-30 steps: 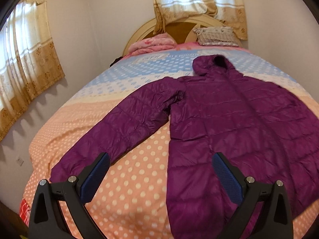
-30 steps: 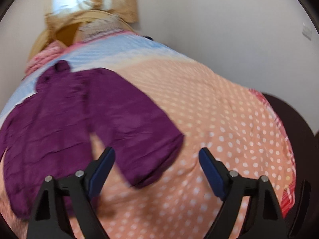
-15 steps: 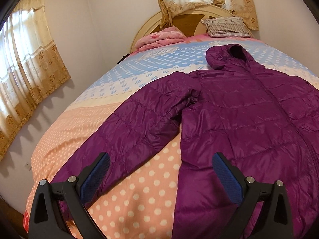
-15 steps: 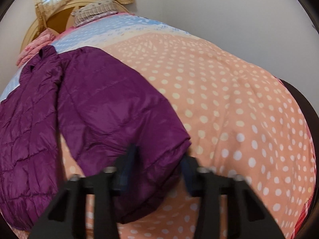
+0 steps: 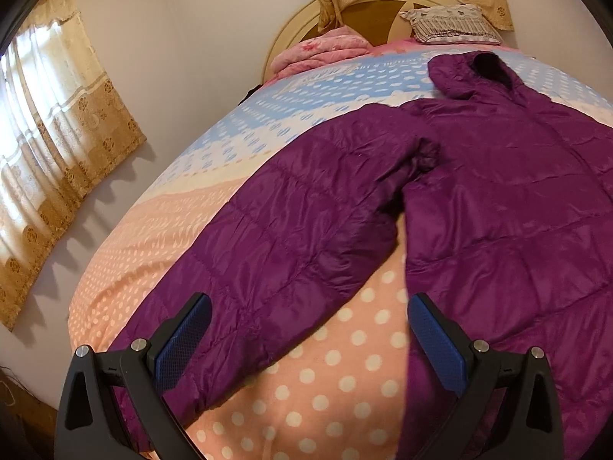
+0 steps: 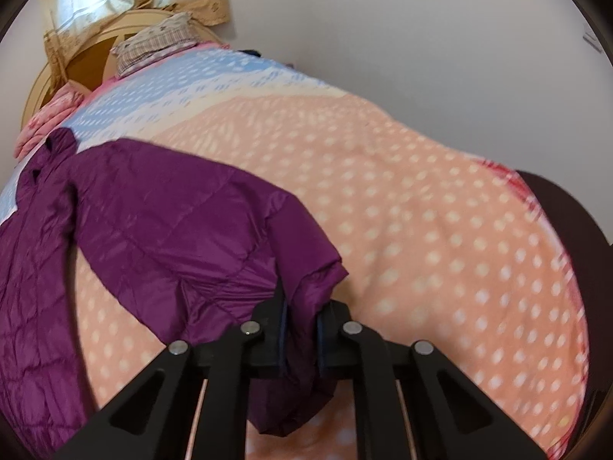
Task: Fold large clothes
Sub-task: 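Grasp the jacket sleeve cuff with the right gripper and fold it across the body, then open the right gripper to release the folded sleeve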
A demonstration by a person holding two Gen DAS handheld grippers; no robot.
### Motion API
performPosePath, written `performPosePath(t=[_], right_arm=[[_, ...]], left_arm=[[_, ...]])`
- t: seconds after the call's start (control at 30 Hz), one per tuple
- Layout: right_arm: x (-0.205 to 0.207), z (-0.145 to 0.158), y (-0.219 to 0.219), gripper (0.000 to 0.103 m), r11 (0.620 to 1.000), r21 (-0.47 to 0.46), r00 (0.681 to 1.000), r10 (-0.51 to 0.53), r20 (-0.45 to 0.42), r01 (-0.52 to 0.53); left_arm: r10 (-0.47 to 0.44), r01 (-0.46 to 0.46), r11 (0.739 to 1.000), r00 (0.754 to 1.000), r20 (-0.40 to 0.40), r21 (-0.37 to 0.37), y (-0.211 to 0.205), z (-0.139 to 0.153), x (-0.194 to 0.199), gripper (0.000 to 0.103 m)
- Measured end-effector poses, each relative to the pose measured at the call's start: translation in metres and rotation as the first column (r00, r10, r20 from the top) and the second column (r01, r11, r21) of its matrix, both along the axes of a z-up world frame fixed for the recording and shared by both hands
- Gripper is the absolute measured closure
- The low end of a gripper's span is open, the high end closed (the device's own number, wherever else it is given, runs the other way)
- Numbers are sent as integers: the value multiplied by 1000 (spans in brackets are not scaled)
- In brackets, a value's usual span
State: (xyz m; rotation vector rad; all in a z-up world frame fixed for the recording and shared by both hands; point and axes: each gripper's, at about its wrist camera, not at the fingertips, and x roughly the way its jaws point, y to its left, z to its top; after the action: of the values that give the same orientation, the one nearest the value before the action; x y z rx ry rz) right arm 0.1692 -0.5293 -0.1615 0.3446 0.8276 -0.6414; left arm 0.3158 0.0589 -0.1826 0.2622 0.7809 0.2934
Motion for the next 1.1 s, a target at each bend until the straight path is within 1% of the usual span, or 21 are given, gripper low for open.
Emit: performPosePath(t=[0.07,0.2,0.33,0.43,0.53,0.67,0.8,0.93,1.0,1.1], right_arm=[[-2,3,-6,92,999,-30,1000,-13,-11,13],[-6,2,-22,92,999,-12,999,-50,-1,50],[-8,7,-21,92,998,-16,998,-54,11,54],[-9,28,-15,92,998,-43,997,-48,56,50],[1,59,-3,92,997,-79,994,-13,111,22],[31,98,28,92,990,-135,984,70,167,-48],[67,118,67,92,977,-162,967,168,194,-137],[105,119,113,92,954,-188,944,267,193,-232],[125,113,138,92,940,-192,929,319,187,-284],[149,96,170,92,915,-195,908,386,162,-354]], left_arm=[[-6,6,1000,1000,-1,3,1,-2,1,1],[-42,42,999,999,-1,24,-2,-4,2,1],[-70,70,997,998,5,34,3,1,2,1],[-62,61,998,998,23,24,12,13,5,1],[-52,51,999,997,49,14,16,29,9,1],[-51,52,999,996,78,-15,13,47,16,1],[-57,60,998,993,102,-27,3,59,24,1],[-56,60,997,993,100,-42,-5,58,36,1],[-54,59,997,994,93,-50,-8,55,41,1],[-57,62,997,995,85,-56,-11,49,45,1]])
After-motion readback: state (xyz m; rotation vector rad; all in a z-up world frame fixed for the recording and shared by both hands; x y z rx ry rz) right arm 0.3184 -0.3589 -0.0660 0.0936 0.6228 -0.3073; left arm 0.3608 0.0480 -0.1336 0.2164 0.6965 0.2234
